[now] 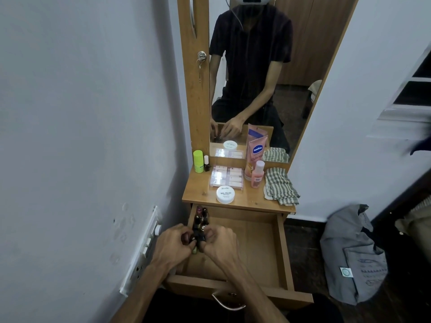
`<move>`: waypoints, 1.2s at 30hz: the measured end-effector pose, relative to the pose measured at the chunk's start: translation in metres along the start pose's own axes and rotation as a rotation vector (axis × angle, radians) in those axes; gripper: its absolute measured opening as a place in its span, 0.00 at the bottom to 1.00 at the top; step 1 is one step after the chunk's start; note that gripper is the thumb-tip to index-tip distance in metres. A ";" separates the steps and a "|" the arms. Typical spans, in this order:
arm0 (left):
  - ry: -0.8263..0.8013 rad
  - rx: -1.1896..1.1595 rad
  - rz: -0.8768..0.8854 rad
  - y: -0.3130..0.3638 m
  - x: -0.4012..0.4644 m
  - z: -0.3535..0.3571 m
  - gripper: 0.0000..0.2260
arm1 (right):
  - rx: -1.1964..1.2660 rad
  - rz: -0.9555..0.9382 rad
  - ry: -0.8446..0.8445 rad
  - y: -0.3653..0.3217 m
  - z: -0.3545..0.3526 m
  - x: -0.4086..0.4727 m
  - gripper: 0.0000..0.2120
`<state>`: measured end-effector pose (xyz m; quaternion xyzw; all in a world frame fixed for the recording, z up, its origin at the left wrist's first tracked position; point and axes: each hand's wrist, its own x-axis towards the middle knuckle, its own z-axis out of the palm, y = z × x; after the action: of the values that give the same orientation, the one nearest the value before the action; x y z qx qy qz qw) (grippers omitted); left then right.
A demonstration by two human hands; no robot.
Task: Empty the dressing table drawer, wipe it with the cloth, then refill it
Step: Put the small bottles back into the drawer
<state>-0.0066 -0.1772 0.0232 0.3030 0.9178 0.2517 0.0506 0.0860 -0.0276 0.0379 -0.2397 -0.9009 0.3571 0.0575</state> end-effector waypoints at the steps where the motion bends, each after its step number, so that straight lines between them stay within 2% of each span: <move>1: 0.015 -0.014 0.011 0.000 0.002 -0.001 0.07 | 0.016 -0.020 0.018 -0.001 -0.002 0.002 0.15; 7: 0.159 -0.097 0.063 0.009 0.028 -0.021 0.02 | 0.088 -0.132 0.209 -0.017 -0.017 0.022 0.08; 13: 0.276 -0.137 0.067 0.020 0.093 -0.052 0.04 | 0.134 -0.143 0.289 -0.037 -0.040 0.076 0.06; 17: 0.328 -0.126 0.048 0.024 0.135 -0.066 0.09 | 0.116 -0.123 0.359 -0.042 -0.050 0.115 0.07; 22: 0.347 -0.096 0.005 0.029 0.176 -0.069 0.19 | 0.089 -0.089 0.364 -0.045 -0.052 0.154 0.10; 26: 0.345 -0.102 -0.013 0.030 0.202 -0.064 0.24 | 0.107 -0.080 0.392 -0.048 -0.050 0.180 0.09; 32: 0.317 -0.114 -0.021 0.025 0.229 -0.050 0.26 | 0.043 -0.080 0.416 -0.049 -0.045 0.210 0.14; 36: 0.305 -0.146 0.006 0.022 0.236 -0.042 0.23 | 0.017 -0.058 0.409 -0.050 -0.039 0.220 0.10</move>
<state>-0.1967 -0.0433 0.0844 0.2593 0.8932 0.3610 -0.0680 -0.1164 0.0685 0.0854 -0.2809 -0.8740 0.3066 0.2516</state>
